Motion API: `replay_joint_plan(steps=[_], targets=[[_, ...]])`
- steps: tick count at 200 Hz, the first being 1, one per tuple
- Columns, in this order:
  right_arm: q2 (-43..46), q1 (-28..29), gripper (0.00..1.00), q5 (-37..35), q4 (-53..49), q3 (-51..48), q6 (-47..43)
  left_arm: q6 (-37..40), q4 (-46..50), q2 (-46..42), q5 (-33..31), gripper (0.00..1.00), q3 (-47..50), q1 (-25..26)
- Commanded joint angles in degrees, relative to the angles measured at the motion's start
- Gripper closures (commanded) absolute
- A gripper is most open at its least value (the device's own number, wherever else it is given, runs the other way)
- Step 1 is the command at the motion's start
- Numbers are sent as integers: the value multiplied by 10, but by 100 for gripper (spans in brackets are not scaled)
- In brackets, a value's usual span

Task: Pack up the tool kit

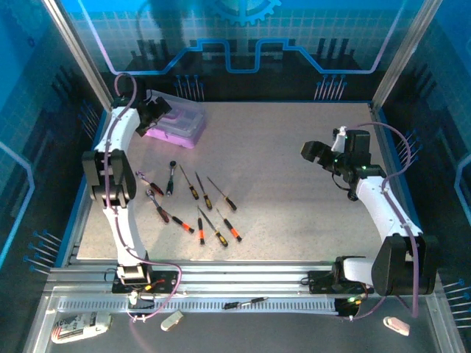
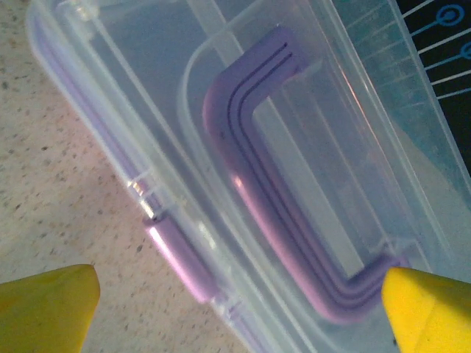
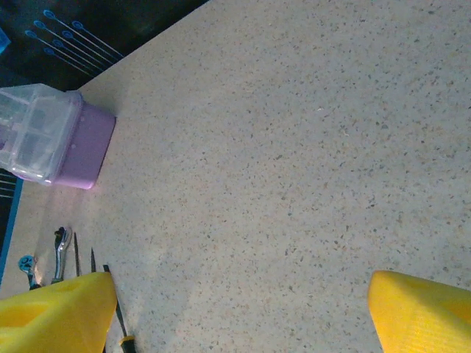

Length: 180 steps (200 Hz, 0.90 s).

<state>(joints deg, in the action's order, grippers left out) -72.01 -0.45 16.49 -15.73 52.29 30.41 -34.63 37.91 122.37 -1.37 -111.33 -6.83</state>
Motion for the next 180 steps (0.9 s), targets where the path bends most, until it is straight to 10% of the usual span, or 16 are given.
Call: replay_joint_plan(steps=[1, 87, 180], targets=[[-1, 8, 11, -4, -33, 24, -15, -11, 38, 37, 25, 3, -46, -9], [-12, 9, 12, -10, -45, 28, -21, -38, -11, 38, 97, 21, 39, 2], [-14, 6, 13, -4, -55, 55, -27, -112, -41, 18, 117, 23, 60, 167]])
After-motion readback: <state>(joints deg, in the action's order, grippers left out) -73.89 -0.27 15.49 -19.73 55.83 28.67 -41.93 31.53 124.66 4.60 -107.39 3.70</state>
